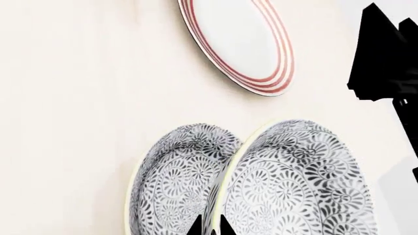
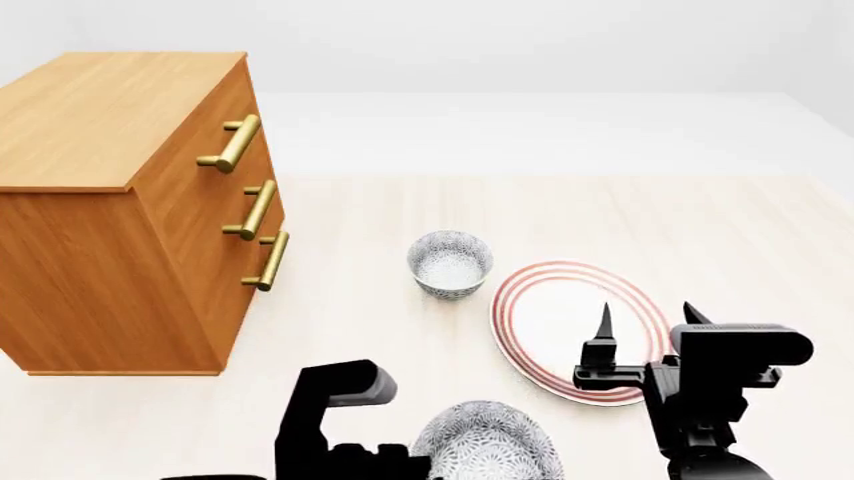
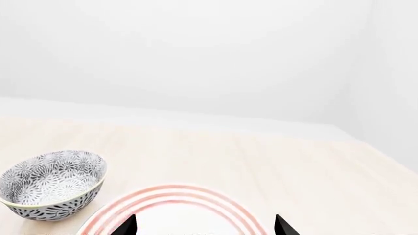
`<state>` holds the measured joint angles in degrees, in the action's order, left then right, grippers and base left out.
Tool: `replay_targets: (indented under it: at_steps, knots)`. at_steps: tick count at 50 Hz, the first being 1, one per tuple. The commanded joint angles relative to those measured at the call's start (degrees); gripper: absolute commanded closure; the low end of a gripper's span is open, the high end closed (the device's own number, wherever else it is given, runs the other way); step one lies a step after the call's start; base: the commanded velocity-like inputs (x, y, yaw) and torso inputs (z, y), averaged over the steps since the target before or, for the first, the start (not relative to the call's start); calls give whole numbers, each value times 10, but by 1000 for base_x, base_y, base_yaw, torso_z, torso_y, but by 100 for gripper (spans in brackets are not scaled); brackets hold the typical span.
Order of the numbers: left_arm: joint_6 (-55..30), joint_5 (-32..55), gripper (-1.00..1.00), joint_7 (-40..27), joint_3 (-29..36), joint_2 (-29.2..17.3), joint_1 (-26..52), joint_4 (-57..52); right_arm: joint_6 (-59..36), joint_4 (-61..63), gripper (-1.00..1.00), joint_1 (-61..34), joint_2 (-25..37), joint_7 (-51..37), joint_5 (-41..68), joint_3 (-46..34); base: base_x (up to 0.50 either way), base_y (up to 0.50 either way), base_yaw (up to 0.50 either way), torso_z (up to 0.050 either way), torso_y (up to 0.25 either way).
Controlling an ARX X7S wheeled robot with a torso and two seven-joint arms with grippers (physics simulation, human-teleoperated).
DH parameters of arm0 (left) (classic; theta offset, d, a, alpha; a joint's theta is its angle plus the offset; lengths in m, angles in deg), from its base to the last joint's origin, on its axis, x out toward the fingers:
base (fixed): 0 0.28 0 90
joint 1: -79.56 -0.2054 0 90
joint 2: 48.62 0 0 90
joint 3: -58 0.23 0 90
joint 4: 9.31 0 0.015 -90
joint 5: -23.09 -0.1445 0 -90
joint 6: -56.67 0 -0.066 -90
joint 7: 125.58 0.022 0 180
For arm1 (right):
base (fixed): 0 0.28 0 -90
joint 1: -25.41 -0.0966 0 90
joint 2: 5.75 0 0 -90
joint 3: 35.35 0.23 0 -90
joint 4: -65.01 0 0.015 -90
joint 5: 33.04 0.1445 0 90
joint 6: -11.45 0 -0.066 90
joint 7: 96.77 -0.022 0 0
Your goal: Stack the bowl in the middle on the bowl at the back.
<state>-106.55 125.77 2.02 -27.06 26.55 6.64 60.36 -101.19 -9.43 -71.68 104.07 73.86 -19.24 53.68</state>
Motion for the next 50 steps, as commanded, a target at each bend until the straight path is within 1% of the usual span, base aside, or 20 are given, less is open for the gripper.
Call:
replay_targets:
  at_steps: [1, 10, 18, 50]
  knots:
    - [14, 11, 100, 21, -4, 1, 3, -10, 2, -4, -100, 0, 1, -1, 1, -1, 0, 0, 0, 0, 0]
    - [22, 2, 100, 25, -4, -2, 3, -12, 3, -5, -100, 0, 2, -2, 3, -2, 0, 0, 0, 0, 0]
    - [33, -26, 100, 33, -11, -5, 6, -18, 5, -9, -100, 0, 3, -2, 4, -2, 0, 0, 0, 2, 0]
    - [44, -30, 100, 27, 15, -13, 4, -6, 10, -16, -100, 1, 6, -5, 9, -4, 0, 0, 0, 0, 0]
